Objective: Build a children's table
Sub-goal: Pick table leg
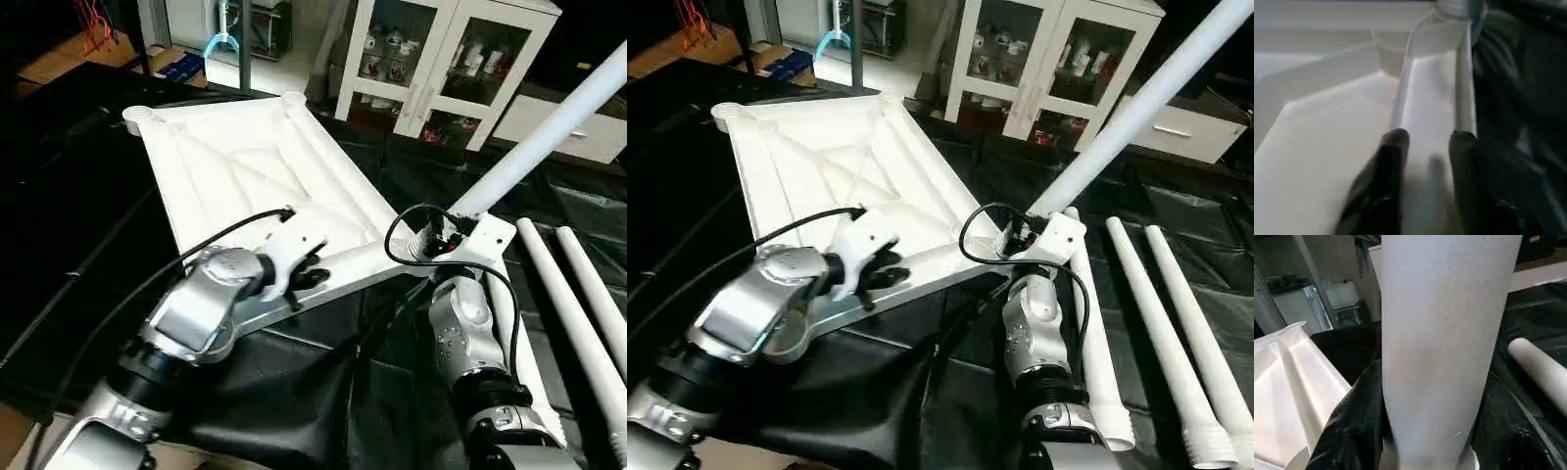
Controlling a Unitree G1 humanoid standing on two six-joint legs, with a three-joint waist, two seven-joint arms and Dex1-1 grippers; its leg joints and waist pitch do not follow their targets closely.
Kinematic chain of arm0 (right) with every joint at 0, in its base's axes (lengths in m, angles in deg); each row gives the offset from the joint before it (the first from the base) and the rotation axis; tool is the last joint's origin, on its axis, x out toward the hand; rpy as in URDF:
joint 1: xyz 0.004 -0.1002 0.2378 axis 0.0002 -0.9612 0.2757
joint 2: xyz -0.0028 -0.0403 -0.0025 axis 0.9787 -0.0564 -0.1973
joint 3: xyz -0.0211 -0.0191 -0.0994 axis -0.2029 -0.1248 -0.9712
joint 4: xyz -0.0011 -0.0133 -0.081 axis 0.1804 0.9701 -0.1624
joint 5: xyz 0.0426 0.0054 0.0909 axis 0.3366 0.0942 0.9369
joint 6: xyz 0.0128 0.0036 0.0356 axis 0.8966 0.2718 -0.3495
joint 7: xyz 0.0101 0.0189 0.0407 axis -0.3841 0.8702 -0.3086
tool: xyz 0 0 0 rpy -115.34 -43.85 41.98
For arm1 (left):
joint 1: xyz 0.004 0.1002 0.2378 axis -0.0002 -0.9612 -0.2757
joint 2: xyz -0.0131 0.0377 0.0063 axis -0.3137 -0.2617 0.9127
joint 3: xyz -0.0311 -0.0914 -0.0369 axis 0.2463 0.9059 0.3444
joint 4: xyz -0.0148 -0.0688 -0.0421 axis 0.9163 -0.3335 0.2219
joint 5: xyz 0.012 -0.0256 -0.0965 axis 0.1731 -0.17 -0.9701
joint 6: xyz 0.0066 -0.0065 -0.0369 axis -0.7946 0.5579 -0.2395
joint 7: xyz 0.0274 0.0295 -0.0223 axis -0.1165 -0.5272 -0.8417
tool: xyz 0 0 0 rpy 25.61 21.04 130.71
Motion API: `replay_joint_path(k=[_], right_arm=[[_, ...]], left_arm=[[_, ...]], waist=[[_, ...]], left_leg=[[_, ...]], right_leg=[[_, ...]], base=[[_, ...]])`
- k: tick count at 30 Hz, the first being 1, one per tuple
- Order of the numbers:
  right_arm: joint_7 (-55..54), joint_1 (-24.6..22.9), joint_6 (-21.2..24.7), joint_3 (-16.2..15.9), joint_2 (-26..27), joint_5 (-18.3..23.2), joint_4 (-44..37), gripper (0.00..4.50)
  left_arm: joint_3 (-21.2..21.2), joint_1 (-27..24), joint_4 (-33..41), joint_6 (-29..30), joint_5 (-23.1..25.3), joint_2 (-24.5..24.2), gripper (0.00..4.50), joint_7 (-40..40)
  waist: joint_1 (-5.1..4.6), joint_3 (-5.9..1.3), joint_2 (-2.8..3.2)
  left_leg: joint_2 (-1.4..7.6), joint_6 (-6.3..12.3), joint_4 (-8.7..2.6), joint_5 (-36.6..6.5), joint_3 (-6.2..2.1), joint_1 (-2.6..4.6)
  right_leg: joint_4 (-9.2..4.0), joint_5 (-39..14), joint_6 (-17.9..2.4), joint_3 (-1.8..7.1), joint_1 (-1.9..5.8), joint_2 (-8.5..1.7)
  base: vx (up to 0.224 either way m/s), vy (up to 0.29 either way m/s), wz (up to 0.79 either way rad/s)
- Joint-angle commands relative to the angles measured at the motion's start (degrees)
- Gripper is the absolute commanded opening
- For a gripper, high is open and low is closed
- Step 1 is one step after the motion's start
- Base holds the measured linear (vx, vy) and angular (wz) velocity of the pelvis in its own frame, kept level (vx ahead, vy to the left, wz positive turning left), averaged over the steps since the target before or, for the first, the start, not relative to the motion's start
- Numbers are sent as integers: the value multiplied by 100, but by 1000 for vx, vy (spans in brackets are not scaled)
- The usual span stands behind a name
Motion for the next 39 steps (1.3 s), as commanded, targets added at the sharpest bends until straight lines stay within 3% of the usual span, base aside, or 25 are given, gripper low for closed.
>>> replay_joint_path(k=[1,6,11,17,20,24,25,26,27,28,29,30,33,36,39], right_arm=[[176,-228,500,-76,85,75,75,186],[455,-276,671,-419,-6,-228,-66,186],[1175,-378,474,-782,-260,-462,-394,186],[1570,-398,1152,-458,-303,141,-980,186],[1933,-567,1762,-471,-381,645,-1691,186],[2313,-715,1976,-720,-522,835,-2388,186],[2390,-733,1930,-821,-630,776,-2675,186],[2390,-733,1930,-821,-630,776,-2675,186],[2375,-682,1696,-955,-857,392,-2939,186],[2353,-649,1568,-997,-953,174,-3016,186],[2287,-579,1388,-1045,-1088,-176,-3057,186],[2245,-512,1318,-1063,-1185,-397,-3070,186],[2373,-368,1708,-1135,-1413,-548,-3276,186],[2415,-354,1785,-1163,-1451,-563,-3313,186],[2877,-403,2062,-1628,-1863,-904,-3818,186]], left_arm=[[-290,0,188,-67,-5,23,181,72],[-419,-117,245,-176,91,-29,181,118],[-509,-302,355,-529,144,-305,181,416],[-695,-477,252,-737,373,-436,181,205],[-221,-323,199,-780,31,115,181,-175],[479,-253,453,-719,-635,434,214,-145],[813,-220,549,-663,-859,428,216,-137],[813,-220,549,-663,-859,428,216,-137],[1288,-164,640,-707,-1115,345,241,-149],[1480,-140,670,-733,-1219,300,250,-150],[1727,-97,693,-785,-1369,237,250,-146],[1953,-35,688,-905,-1530,219,261,-159],[2597,374,635,-1125,-2122,386,285,-432],[2669,443,629,-1150,-2197,418,305,-478],[3032,949,832,-423,-2852,965,338,-799]], waist=[[-33,-352,123],[-97,-354,106],[-174,-352,98],[-202,-374,107],[-162,-365,94],[-140,-369,66],[-123,-357,117],[-122,-351,99],[-121,-351,91],[-106,-346,93],[-109,-336,137],[-120,-336,125],[-108,-355,137],[-63,-371,128],[12,-403,130]], left_leg=[[161,7,-391,-640,-46,95],[160,-58,-391,-711,-63,69],[167,-16,-383,-851,-73,57],[186,98,-376,-677,-78,82],[185,130,-358,-609,-61,81],[182,164,-344,-655,-66,47],[178,143,-341,-751,-69,57],[179,121,-340,-791,-66,54],[181,103,-345,-820,-67,63],[167,38,-337,-811,-69,65],[154,-22,-335,-816,-65,72],[146,-33,-338,-852,-62,70],[148,-70,-327,-791,-72,88],[156,50,-311,-586,-69,88],[145,124,-262,-90,-51,84]], right_leg=[[-248,-138,-987,240,235,-333],[-260,-299,-995,228,246,-334],[-283,-515,-1011,231,245,-342],[-232,-156,-1108,232,252,-331],[-236,-40,-1182,242,267,-336],[-253,-193,-1210,245,272,-363],[-263,-364,-1196,248,259,-364],[-279,-435,-1178,245,260,-360],[-282,-530,-1125,241,246,-345],[-285,-650,-1076,230,245,-334],[-288,-691,-1035,230,220,-318],[-293,-738,-1016,227,221,-306],[-252,-524,-1025,228,231,-289],[-200,-62,-1107,228,249,-297],[-130,652,-1250,239,303,-286]], base=[[0,0,0],[0,0,0],[0,0,0],[0,0,0],[0,0,0],[0,0,0],[0,0,0],[0,0,0],[0,0,0],[0,0,0],[0,0,0],[0,0,0],[0,0,0],[0,0,0],[0,0,0]])
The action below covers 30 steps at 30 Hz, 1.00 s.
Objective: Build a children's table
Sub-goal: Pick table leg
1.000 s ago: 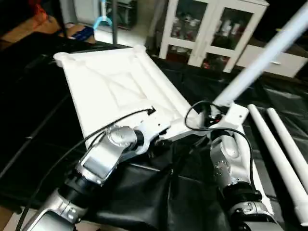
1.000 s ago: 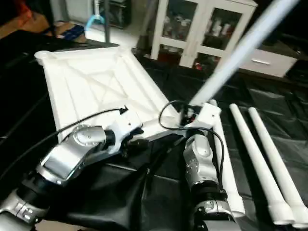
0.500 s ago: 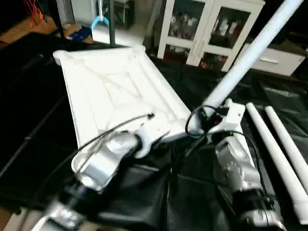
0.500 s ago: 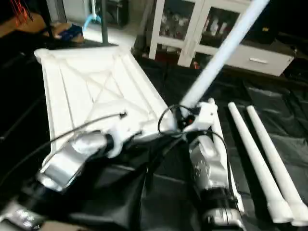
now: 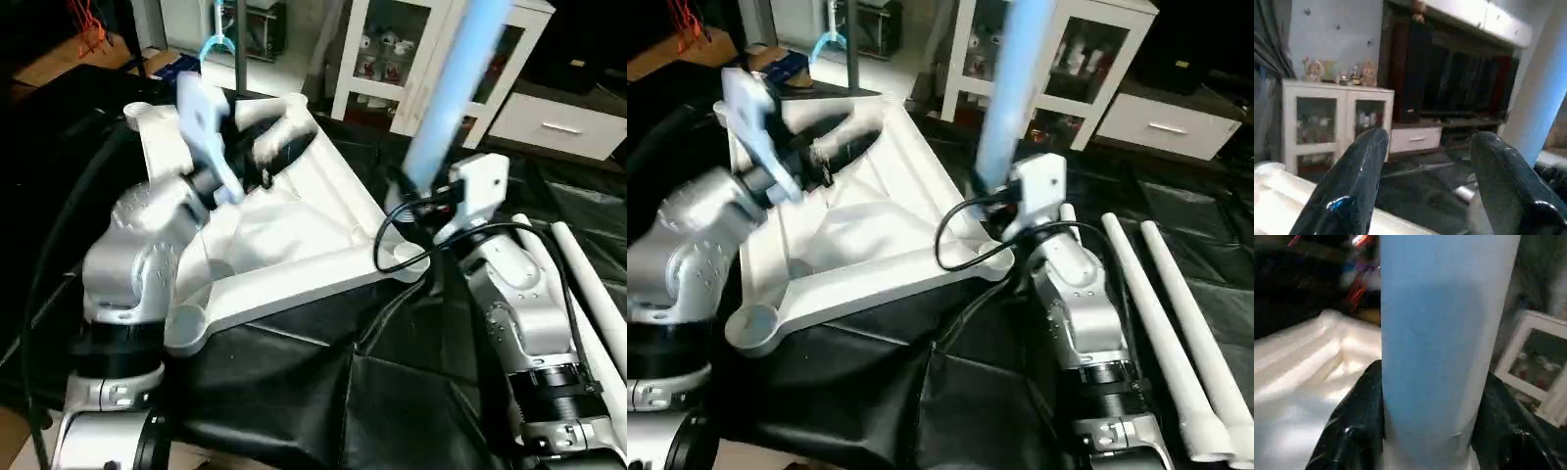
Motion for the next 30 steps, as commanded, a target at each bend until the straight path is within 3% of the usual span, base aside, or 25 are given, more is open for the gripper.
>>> replay_joint_path(k=[1,3,8,9,13,17,20,25,30], right_arm=[[286,-22,211,-228,-222,-199,-452,186],[315,-36,249,-267,-257,-205,-506,186],[488,-247,25,-629,-513,-686,-731,186],[488,-247,25,-629,-513,-686,-731,186],[336,-322,167,-555,-407,-729,-799,186],[11,-79,347,-278,-273,-571,-932,186],[9,-22,410,-274,-297,-565,-946,186],[337,-127,533,-583,-469,-909,-901,186],[559,-354,786,-935,-654,-1124,-924,186]], left_arm=[[136,360,196,425,-449,294,344,-258],[176,397,197,470,-514,355,357,-314],[462,638,-49,622,-856,609,405,-702],[462,638,-49,622,-856,609,405,-702],[702,706,94,759,-1825,721,432,-615],[345,443,250,952,-1220,427,450,-277],[314,362,321,1019,-1290,405,450,-207],[280,409,453,959,-1606,431,450,-294],[436,508,568,1081,-2099,463,450,-239]], waist=[[9,-415,96],[31,-401,65],[22,-373,94],[14,-383,86],[18,-392,97],[-1,-396,132],[8,-395,141],[26,-403,134],[37,-398,118]], left_leg=[[134,147,-332,-51,-49,127],[133,245,-340,-245,-48,104],[126,99,-340,-634,-56,107],[132,86,-342,-657,-66,105],[133,63,-343,-663,-76,109],[136,141,-346,-518,-77,126],[136,49,-342,-520,-73,133],[125,31,-336,-459,-72,117],[127,24,-336,-523,-76,119]], right_leg=[[-196,740,-1267,238,328,-296],[-230,431,-1258,239,336,-333],[-309,-265,-1102,241,321,-317],[-299,-277,-1106,237,329,-318],[-277,-145,-1180,227,314,-303],[-250,56,-1146,219,311,-292],[-246,20,-1121,228,320,-300],[-229,255,-1175,229,345,-295],[-241,83,-1188,229,351,-306]], base=[[0,0,0],[0,0,0],[0,0,0],[0,0,0],[0,0,0],[0,0,0],[0,0,0],[0,0,0],[0,0,0]])
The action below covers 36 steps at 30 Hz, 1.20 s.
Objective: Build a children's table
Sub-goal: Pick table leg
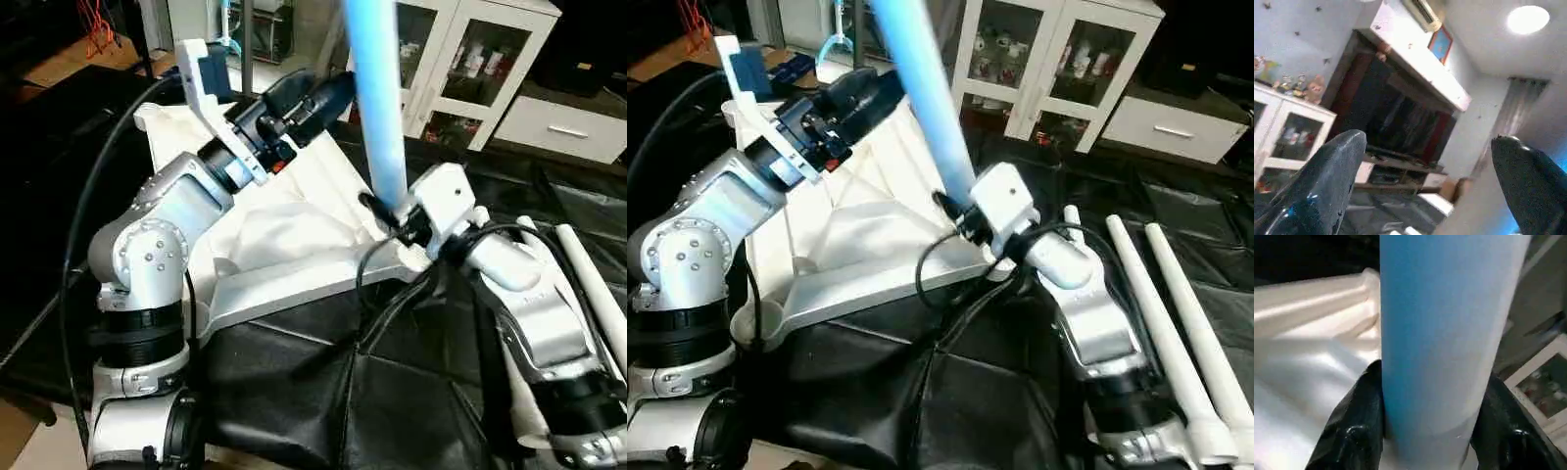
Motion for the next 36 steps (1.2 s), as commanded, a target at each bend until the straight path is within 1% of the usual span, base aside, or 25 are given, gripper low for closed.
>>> replay_joint_path(k=[1,2,6,8,9,11,13,15,17,18,21,22,23,24,25,26,27,28,29,30,31,33,34,35,36], right_arm=[[125,-82,179,-209,-89,-219,-6,186],[143,-124,368,-259,-129,-222,-48,186],[130,-173,384,-326,-193,-339,-38,186],[86,-174,504,-249,-130,-334,-61,186],[-26,-146,567,-145,-47,-316,-54,186],[-311,-8,371,77,105,-282,-15,186],[-620,132,312,370,295,-131,-14,186],[-1000,351,501,756,472,55,50,186],[-1092,438,645,857,441,42,134,186],[-1002,438,747,802,345,-23,180,186],[-805,355,836,615,217,-167,173,186],[-651,254,914,449,162,-250,106,186],[-597,213,949,389,147,-272,72,186],[-404,106,962,166,54,-408,8,186],[-390,97,958,146,45,-423,3,186],[-239,2,997,-73,-51,-565,-45,186],[-226,-7,1001,-92,-59,-577,-49,186],[-204,-41,1003,-164,-80,-602,-64,186],[-195,-66,1056,-236,-104,-628,-73,186],[-179,-88,1078,-319,-156,-656,-78,186],[-168,-104,1093,-376,-197,-676,-84,186],[-193,-122,1136,-369,-199,-685,-106,186],[-198,-124,1150,-350,-185,-682,-113,186],[-287,-91,1152,-228,-139,-709,-117,186],[-291,-88,1153,-221,-137,-712,-118,186]], left_arm=[[-98,204,250,48,-248,79,450,60],[-53,209,276,15,-259,134,450,104],[-66,197,312,-22,-166,140,450,163],[-70,198,281,-68,-150,122,450,121],[-70,193,267,-58,-178,102,450,122],[-206,114,269,-93,-115,-23,450,160],[-312,35,286,-67,-95,-90,450,180],[-448,-84,339,-18,-47,-178,450,277],[-521,-152,411,64,-53,-210,450,338],[-536,-181,491,127,-114,-187,450,355],[-533,-172,593,133,-209,-139,450,349],[-513,-113,621,91,-265,-103,450,292],[-502,-88,627,75,-287,-91,450,266],[-526,-23,594,-40,-224,-99,450,187],[-528,-18,590,-49,-217,-99,450,181],[-548,37,535,-125,-126,-103,450,116],[-550,42,529,-132,-119,-103,450,111],[-571,65,490,-215,-35,-107,450,79],[-560,95,445,-253,-19,-87,450,44],[-523,129,431,-274,-66,-43,450,37],[-494,150,430,-280,-108,-10,450,35],[-433,185,434,-292,-165,39,450,13],[-414,197,429,-301,-173,48,450,-1],[-297,268,304,-320,-202,60,450,-120],[-291,272,296,-321,-205,60,450,-128]], waist=[[11,-397,105],[1,-394,115],[3,-394,116],[-3,-387,113],[-4,-389,115],[-6,-396,115],[-6,-397,128],[-21,-404,128],[-15,-396,152],[-6,-391,154],[8,-394,143],[6,-396,124],[17,-391,120],[11,-395,128],[10,-393,122],[5,-386,114],[6,-386,116],[4,-379,138],[-2,-377,123],[0,-378,163],[-3,-378,159],[-2,-380,150],[1,-383,179],[-7,-384,159],[-5,-385,159]], left_leg=[[123,36,-355,-543,-61,94],[125,26,-357,-575,-66,96],[137,-8,-358,-591,-73,96],[127,-2,-358,-642,-69,98],[127,-6,-357,-640,-71,98],[130,-27,-358,-622,-71,106],[129,-61,-361,-589,-72,111],[122,-93,-360,-569,-69,118],[119,-184,-360,-591,-58,139],[116,-199,-360,-623,-53,143],[102,-210,-358,-598,-59,113],[101,-201,-356,-600,-64,96],[106,-200,-357,-617,-68,97],[111,-175,-357,-659,-72,100],[115,-160,-355,-677,-73,98],[108,-152,-357,-701,-78,84],[113,-158,-357,-708,-81,84],[117,-160,-355,-735,-81,95],[118,-156,-353,-782,-78,92],[118,-171,-356,-774,-85,93],[118,-191,-353,-790,-84,101],[118,-197,-351,-837,-83,97],[118,-199,-351,-836,-87,98],[118,-190,-349,-845,-85,97],[112,-185,-346,-840,-82,99]], right_leg=[[-279,69,-1188,232,328,-304],[-284,21,-1185,229,329,-299],[-282,-21,-1160,230,330,-312],[-293,-101,-1133,234,328,-308],[-293,-121,-1117,235,325,-308],[-291,-130,-1099,235,311,-312],[-275,-82,-1087,232,305,-305],[-256,-31,-1089,227,297,-291],[-252,-61,-1032,229,288,-277],[-255,-49,-1018,230,290,-271],[-265,-4,-983,231,326,-277],[-266,-25,-981,234,340,-285],[-277,-73,-989,233,343,-296],[-282,-115,-997,232,341,-298],[-286,-136,-997,232,334,-299],[-296,-232,-986,231,344,-297],[-301,-274,-979,233,345,-304],[-300,-330,-973,238,331,-310],[-317,-409,-959,238,326,-308],[-306,-410,-960,238,326,-308],[-313,-408,-970,234,317,-300],[-315,-442,-985,235,320,-302],[-307,-417,-992,235,318,-303],[-309,-386,-1001,233,316,-296],[-307,-376,-1005,234,313,-291]], base=[[0,0,0],[0,0,0],[0,0,0],[0,0,0],[0,0,0],[0,0,0],[0,0,0],[0,0,0],[0,0,0],[0,0,0],[0,0,0],[0,0,0],[0,0,0],[0,0,0],[0,0,0],[0,0,0],[0,0,0],[0,0,0],[0,0,0],[0,0,0],[0,0,0],[0,0,0],[0,0,0],[0,0,0],[0,0,0]])
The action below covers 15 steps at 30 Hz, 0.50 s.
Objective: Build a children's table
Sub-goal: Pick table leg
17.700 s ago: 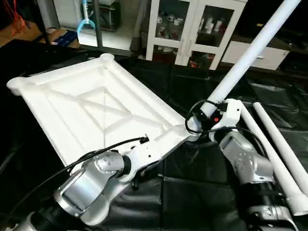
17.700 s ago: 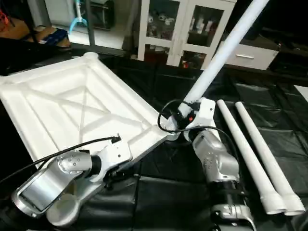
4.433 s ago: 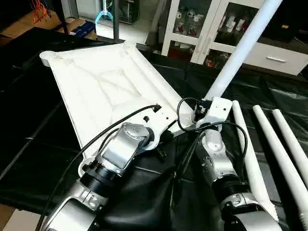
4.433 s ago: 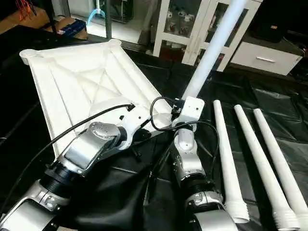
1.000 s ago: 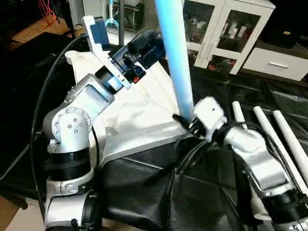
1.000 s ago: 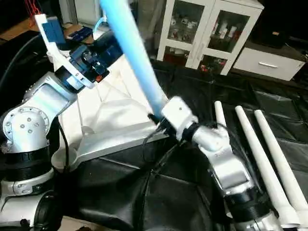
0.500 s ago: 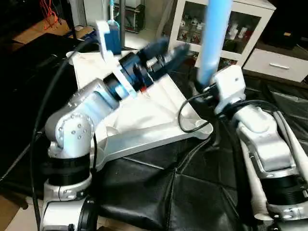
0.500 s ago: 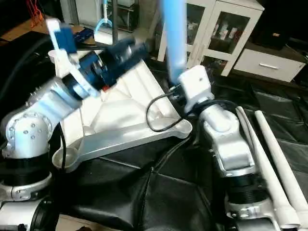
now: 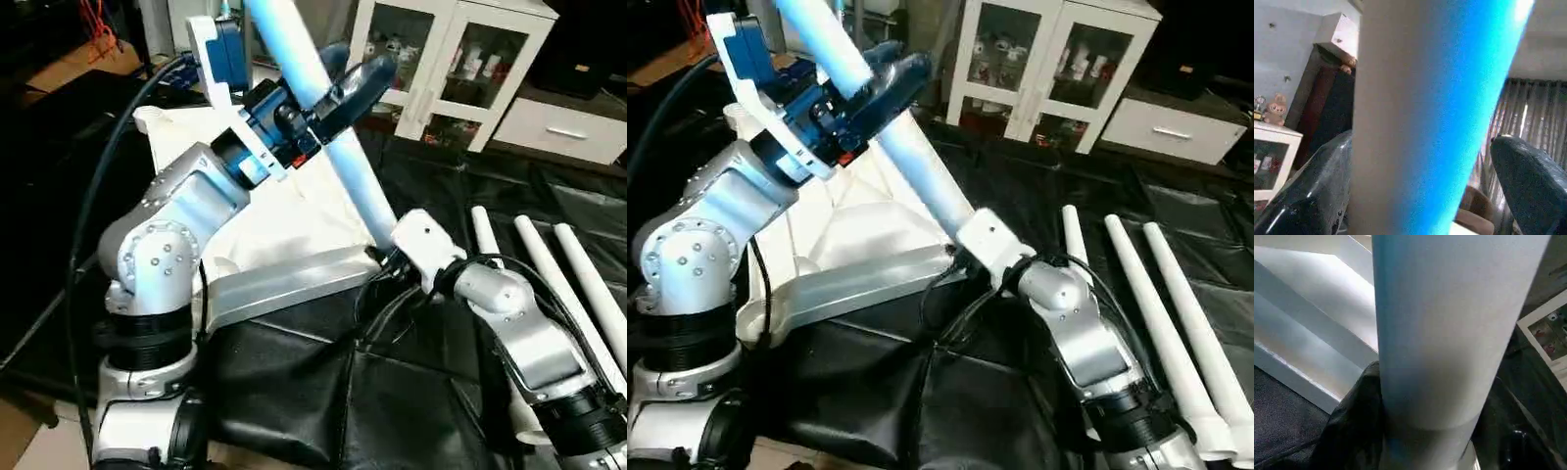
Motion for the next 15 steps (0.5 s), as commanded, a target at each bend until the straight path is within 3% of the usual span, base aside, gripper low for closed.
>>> replay_joint_path(k=[1,3,5,15], right_arm=[[-81,61,41,236,-6,-74,-173,186],[-101,92,19,283,-2,-100,-167,186],[-124,112,7,318,5,-113,-170,186],[-301,218,-58,383,55,-157,-149,186]], left_arm=[[100,171,-144,-62,-40,37,424,-150],[163,210,-297,-118,-15,31,424,-263],[202,231,-421,-215,39,31,390,-347],[342,296,-529,-527,124,132,313,-604]], waist=[[4,-386,119],[1,-394,130],[5,-396,134],[1,-397,137]], left_leg=[[106,-177,-379,-844,-75,77],[107,-164,-375,-811,-81,83],[109,-162,-374,-797,-77,86],[113,-132,-370,-805,-75,86]], right_leg=[[-348,-385,-1010,232,312,-293],[-344,-329,-1009,230,315,-290],[-341,-297,-1031,230,311,-292],[-339,-261,-1088,232,320,-301]], base=[[0,0,0],[0,0,0],[0,0,0],[0,0,0]])
